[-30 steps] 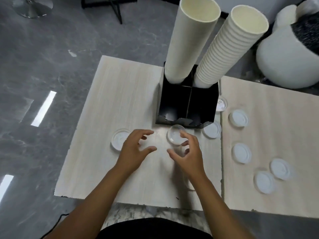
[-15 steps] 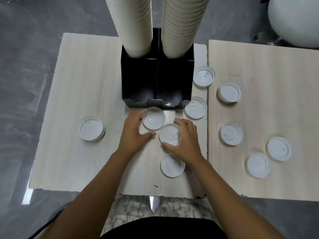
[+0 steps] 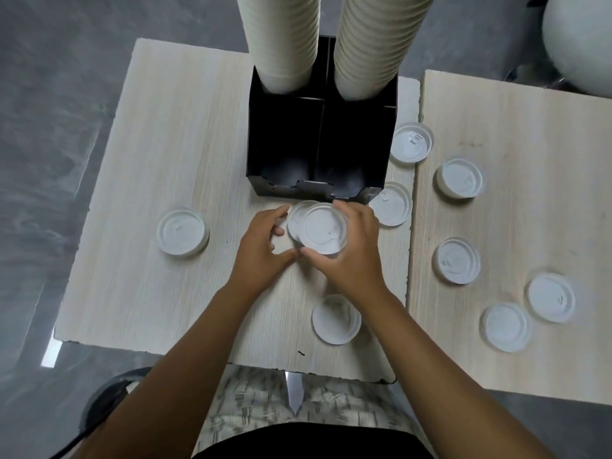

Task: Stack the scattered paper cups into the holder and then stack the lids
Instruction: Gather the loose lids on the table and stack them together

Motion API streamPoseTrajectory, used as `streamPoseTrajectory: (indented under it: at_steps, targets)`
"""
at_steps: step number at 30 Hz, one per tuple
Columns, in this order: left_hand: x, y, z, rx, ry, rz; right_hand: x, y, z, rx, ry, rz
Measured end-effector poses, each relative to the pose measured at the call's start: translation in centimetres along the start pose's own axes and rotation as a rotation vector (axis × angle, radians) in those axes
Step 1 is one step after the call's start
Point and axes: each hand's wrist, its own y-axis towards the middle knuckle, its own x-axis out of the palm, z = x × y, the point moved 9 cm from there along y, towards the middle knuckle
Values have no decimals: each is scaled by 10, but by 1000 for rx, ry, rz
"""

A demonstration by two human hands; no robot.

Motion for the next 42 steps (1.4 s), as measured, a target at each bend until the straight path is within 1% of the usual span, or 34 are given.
streamPoseTrajectory:
  at_steps: [3,6,9,15,19,22,27,31,34,37,42]
  targets:
    - [-2,2,-4,-23,-18,-13,25,8,7,50,-65,-28]
    - [-2,3,-8,-32,-39,-64,37,10,18,108,-61,-53]
    - [-3,5,-11,-30,-63,-118,38,9,24,126,-63,-65]
    - [-6,14,-3,-21,-133,-145,38,10,30,129,-18,-59]
    - [-2,17,13,-12,-120,-161,29,2,24,119,41,-48]
    - [0,1,32,21,-135,-182,4,-17,17,112,52,-31]
    - [17,-55,43,79,-101,-259,-24,-80,21,133,8,-139]
    - [32,-92,30,97,-62,-308,-21,-125,36,178,-10,-206]
    - [43,-107,20,126,29,-326,-15,-143,48,181,-54,-192]
    - [52,-110,12,110,76,-348,-10,-152,56,188,-117,-168]
    - [59,-107,11,118,97,-378,-3,-156,61,228,-49,-198]
